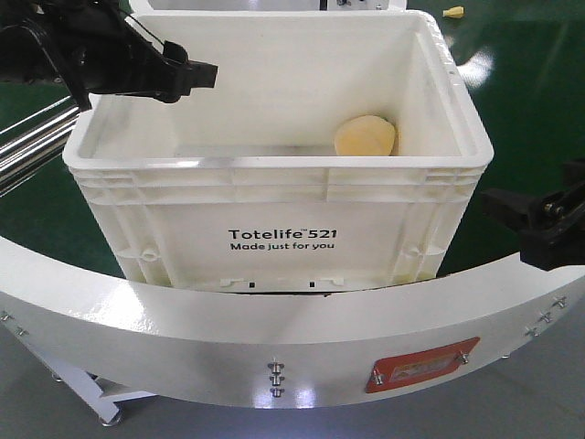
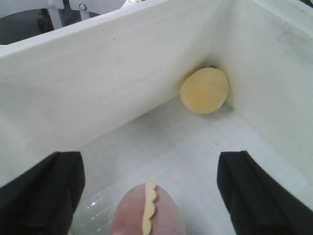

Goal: Place moving items into box and shelve
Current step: 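Carry the pink plush over the tote with the left gripper and drop it in, then move both grippers to the tote's side rims and lower onto them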

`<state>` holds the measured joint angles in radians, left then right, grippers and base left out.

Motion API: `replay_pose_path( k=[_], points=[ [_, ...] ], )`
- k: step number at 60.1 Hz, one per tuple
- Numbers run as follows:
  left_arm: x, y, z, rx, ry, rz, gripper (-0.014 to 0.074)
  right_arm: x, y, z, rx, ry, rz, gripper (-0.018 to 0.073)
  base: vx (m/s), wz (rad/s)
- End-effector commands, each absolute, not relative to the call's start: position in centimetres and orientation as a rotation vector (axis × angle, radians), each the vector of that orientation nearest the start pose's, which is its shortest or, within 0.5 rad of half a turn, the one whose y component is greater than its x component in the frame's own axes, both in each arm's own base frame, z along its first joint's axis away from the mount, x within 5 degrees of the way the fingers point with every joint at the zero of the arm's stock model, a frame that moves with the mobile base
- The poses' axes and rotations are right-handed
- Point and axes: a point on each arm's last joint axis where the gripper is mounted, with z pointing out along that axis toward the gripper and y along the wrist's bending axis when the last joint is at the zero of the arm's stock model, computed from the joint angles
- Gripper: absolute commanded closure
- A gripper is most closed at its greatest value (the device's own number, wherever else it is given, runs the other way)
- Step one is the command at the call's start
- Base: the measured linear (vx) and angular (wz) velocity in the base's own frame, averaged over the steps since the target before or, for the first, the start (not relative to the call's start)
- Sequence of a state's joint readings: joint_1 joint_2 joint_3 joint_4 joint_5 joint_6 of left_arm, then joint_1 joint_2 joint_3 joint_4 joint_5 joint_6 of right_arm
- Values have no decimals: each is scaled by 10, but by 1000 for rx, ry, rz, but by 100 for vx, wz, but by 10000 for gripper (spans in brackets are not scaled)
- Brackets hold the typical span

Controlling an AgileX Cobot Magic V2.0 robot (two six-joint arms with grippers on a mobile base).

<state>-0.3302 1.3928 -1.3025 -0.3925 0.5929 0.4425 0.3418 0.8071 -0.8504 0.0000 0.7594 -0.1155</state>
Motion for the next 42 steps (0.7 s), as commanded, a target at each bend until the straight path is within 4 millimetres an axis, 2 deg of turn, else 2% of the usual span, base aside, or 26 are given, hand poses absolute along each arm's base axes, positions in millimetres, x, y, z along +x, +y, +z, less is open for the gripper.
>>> replay_pose_path(
  k=[1,13,19,25,35,42],
  points=[
    [274,-114,416,557,1915,-349,-51,144,51,370,-480,2043,133,-15,0,0],
    [242,-101,439,606,1865,-286,17,148,52,369,-474,2062,128,-15,0,0],
    [233,-98,441,585,1895,-302,44,156,49,379,-371,2073,115,-15,0,0],
    [235,-94,442,488,1969,-291,55,171,47,392,-287,2115,55,-15,0,0],
    [252,-79,444,318,2163,-90,54,206,52,405,-213,2248,-43,-15,0,0],
    [267,-75,444,265,2240,24,54,236,62,414,-196,2297,-48,-15,0,0]
  ],
)
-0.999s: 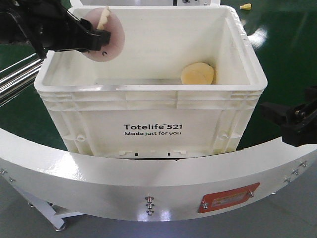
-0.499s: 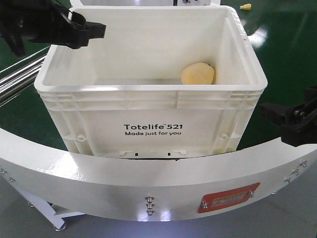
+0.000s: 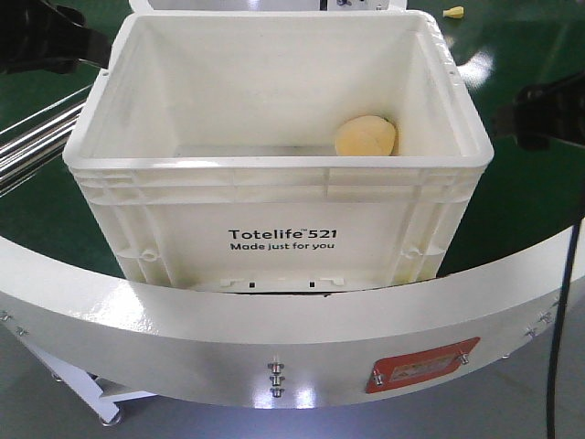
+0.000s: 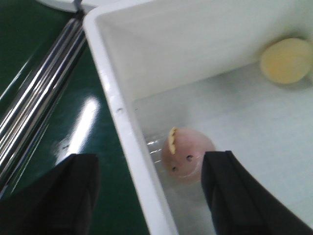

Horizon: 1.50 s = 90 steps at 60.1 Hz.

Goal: Place moving items into box and shelve
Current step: 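Move both grippers to the tote's side rims and lower onto them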

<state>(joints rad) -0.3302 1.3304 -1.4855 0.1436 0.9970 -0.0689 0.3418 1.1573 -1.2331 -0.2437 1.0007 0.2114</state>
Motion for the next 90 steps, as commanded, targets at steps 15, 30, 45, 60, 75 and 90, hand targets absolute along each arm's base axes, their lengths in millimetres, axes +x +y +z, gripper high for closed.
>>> replay_pose_path(
  k=[15,30,45,60,75,90],
  points=[
    [293,-80,423,231,2348,64,54,297,83,419,-172,2427,-71,-15,0,0],
    [307,-77,413,153,2371,57,54,338,98,407,-189,2527,-90,-15,0,0],
    [320,-75,401,129,2402,62,54,357,92,393,-138,2572,-78,-15,0,0],
    [326,-77,396,108,2402,37,54,365,82,385,-156,2609,-5,-15,0,0],
    [330,-83,389,99,2428,-22,54,372,84,376,-183,2628,-13,-15,0,0],
    [337,-86,379,97,2458,-37,54,379,86,365,-211,2653,-21,-15,0,0]
  ],
)
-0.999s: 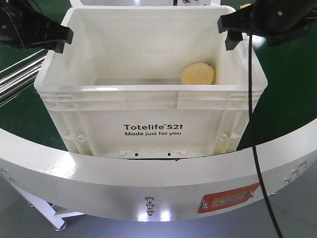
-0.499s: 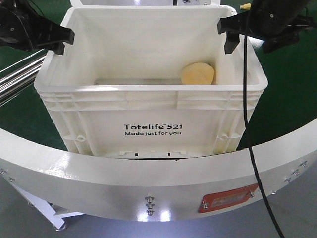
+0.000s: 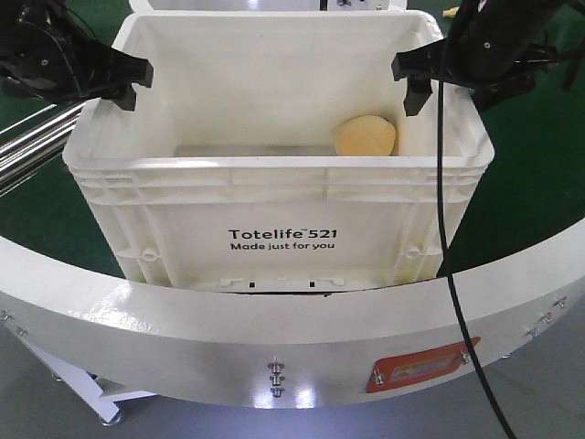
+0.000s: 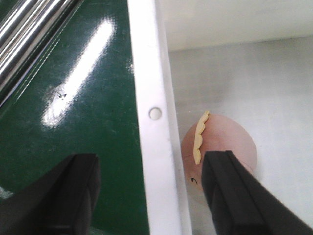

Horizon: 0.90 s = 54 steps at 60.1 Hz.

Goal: Place moving items into box and shelve
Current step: 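Move both grippers to the tote's side rims and lower onto them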

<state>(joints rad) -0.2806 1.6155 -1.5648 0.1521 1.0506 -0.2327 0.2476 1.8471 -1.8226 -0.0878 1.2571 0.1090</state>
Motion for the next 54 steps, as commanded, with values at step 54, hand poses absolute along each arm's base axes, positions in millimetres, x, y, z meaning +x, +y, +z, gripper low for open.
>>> replay_pose_path(
  k=[54],
  points=[
    [346,-91,369,99,2469,-66,55,386,95,355,-240,2647,-56,15,0,0]
  ],
)
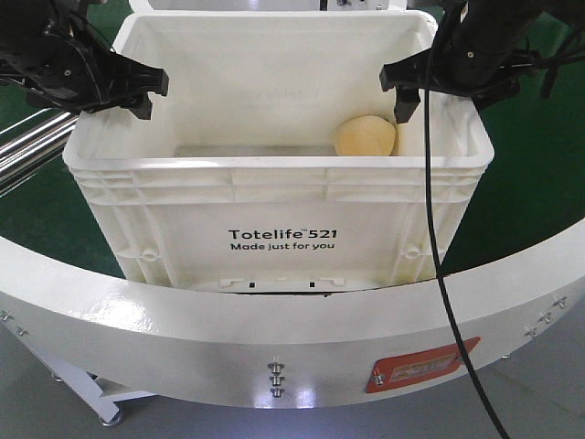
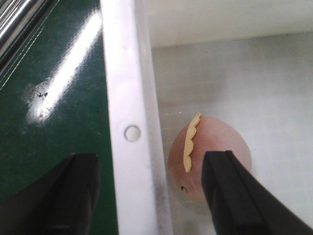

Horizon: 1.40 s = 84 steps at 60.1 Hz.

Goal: Place moving items into box and shelve
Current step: 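Move both grippers to the tote's side rims and lower onto them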

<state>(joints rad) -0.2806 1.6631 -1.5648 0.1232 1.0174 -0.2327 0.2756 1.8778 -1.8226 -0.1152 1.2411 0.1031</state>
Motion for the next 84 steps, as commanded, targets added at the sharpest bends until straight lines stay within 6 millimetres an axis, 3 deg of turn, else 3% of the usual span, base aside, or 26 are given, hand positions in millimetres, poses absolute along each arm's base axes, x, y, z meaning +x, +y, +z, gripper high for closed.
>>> replay_pose_path(
  k=[1,15,34,50,68,84],
  points=[
    [346,-91,369,99,2469,-66,57,386,95,355,-238,2648,-55,24,0,0],
    [346,-91,369,100,2468,-65,92,385,95,355,-235,2654,-58,156,0,0],
    [345,-91,368,99,2477,-62,209,384,95,355,-201,2668,-53,317,0,0],
    [345,-90,368,99,2480,-61,280,381,94,360,-196,2688,-58,314,0,0],
    [344,-90,367,98,2498,-55,290,381,94,368,-174,2668,-38,312,0,0],
    [344,-90,367,98,2498,-55,290,381,96,368,-187,2671,-16,215,0,0]
  ],
)
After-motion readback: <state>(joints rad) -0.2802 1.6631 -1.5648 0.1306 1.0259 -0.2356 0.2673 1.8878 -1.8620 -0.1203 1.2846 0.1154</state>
